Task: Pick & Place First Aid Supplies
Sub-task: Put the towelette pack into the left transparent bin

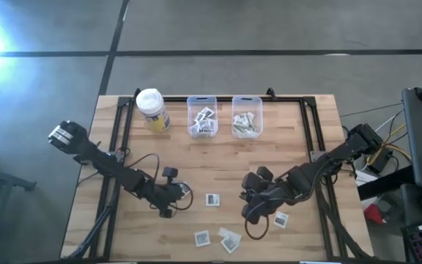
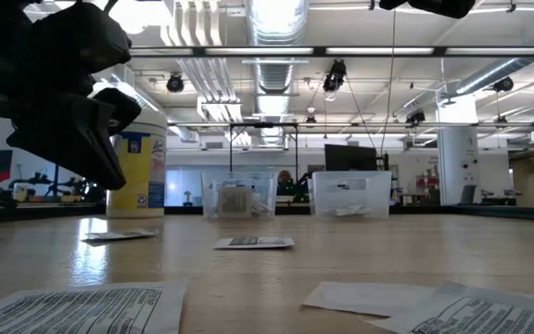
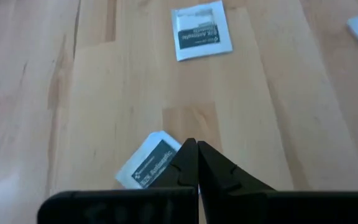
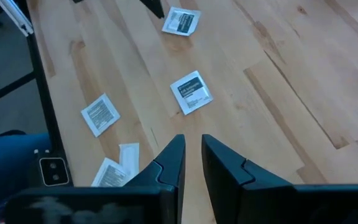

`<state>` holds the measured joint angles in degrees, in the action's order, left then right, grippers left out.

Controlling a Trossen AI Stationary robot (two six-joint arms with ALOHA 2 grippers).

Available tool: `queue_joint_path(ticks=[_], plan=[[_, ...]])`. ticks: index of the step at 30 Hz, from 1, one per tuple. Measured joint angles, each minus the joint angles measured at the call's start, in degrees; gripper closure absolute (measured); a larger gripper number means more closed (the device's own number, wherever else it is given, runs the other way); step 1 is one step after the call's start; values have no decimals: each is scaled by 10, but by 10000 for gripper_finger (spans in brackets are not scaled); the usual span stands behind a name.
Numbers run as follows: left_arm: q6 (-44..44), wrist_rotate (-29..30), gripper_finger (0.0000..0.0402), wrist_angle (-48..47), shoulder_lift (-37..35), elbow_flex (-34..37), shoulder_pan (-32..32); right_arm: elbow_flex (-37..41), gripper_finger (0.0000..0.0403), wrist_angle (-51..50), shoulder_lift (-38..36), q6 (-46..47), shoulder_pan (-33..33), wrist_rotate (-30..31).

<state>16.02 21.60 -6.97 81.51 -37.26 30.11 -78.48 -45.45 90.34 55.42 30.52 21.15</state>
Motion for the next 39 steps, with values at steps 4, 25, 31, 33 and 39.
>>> queue_joint_path(ticks=[4, 25, 31, 33, 39], plan=[[-66, -18, 397, -7, -3, 0, 0, 1, 351, 1, 0, 1, 0, 0], [97, -28, 129, -86, -3, 0, -23, 28, 351, 20, 0, 1, 0, 0], [136, -47, 124, -80, -2, 0, -48, 28, 351, 28, 0, 1, 0, 0], [146, -55, 124, -78, 3, 0, -54, 29, 351, 29, 0, 1, 0, 0], [174, -58, 124, -43, 32, 0, -58, 29, 351, 30, 0, 1, 0, 0]])
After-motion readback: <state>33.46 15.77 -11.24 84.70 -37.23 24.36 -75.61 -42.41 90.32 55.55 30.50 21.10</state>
